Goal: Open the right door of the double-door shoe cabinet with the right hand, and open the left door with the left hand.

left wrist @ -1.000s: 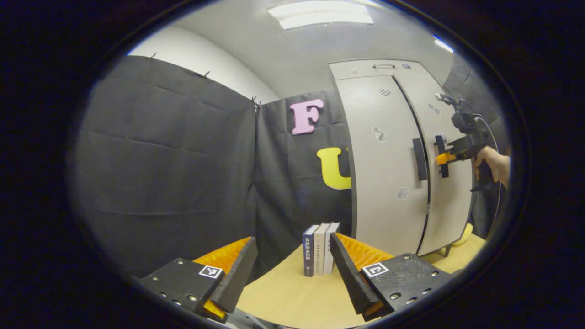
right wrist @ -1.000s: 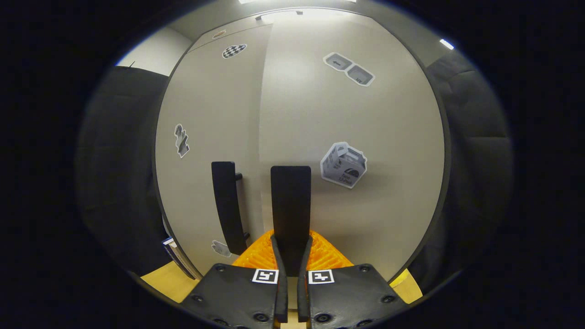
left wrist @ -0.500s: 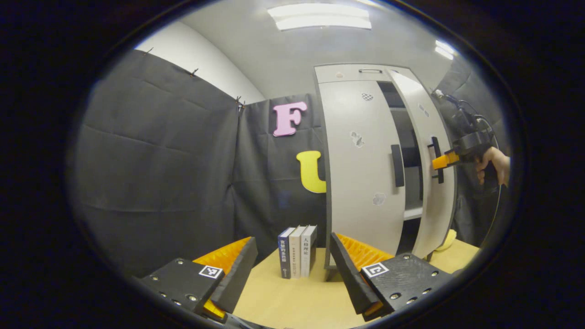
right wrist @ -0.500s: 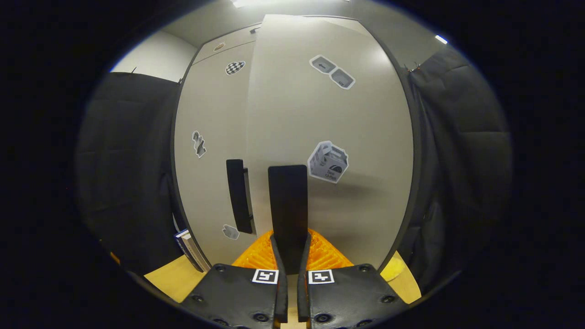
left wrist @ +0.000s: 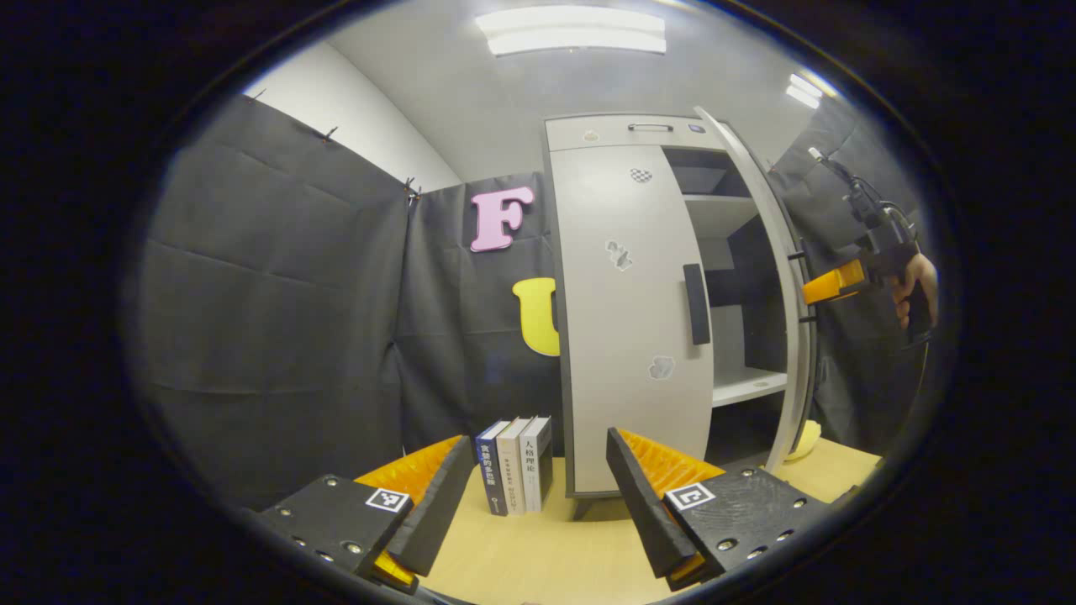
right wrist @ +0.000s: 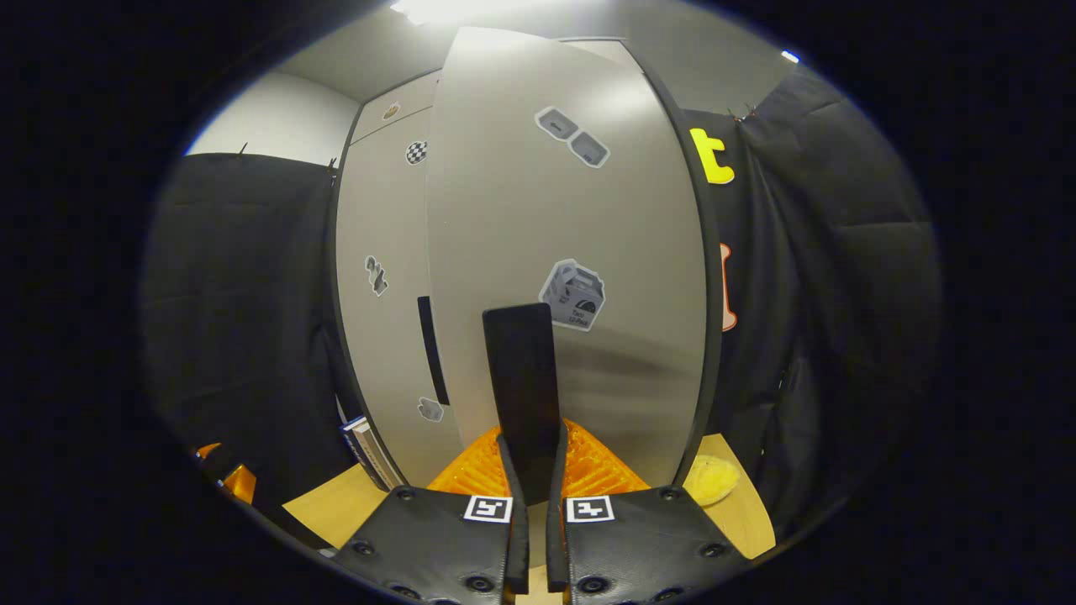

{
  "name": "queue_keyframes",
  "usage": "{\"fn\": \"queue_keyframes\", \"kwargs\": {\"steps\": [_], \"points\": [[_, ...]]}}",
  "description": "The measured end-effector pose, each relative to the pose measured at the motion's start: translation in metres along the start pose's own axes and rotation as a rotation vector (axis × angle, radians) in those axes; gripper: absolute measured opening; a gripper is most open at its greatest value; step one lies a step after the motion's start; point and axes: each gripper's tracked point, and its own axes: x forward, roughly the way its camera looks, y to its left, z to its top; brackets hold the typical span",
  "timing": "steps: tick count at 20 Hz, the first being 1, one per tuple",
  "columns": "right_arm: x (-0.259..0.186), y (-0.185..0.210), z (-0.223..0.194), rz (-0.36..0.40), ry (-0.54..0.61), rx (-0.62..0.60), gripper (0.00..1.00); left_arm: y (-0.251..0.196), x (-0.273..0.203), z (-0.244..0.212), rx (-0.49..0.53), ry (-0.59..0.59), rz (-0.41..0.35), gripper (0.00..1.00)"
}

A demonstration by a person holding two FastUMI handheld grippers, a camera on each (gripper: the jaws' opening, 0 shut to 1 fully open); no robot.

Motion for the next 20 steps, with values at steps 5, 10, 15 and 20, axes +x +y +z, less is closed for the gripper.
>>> {"fn": "queue_keyframes", "kwargs": {"steps": [5, 10, 15, 20], "points": [[-0.024, -0.022, -0.001, -0.010, 0.000, -0.007, 0.08, -0.017, 0.009, -0.007, 0.004, 0.023, -0.030, 0.94], [-0.043, -0.051, 0.000, -0.049, 0.009, -0.032, 0.09, -0.044, 0.019, -0.007, -0.001, 0.023, -0.078, 0.94], [-0.069, -0.094, 0.002, -0.125, 0.003, -0.051, 0.07, -0.076, 0.025, -0.008, -0.011, 0.028, -0.133, 0.94], [-0.084, -0.158, 0.009, -0.272, -0.024, -0.061, 0.02, -0.103, 0.024, -0.001, 0.008, 0.015, -0.183, 0.94]]}}
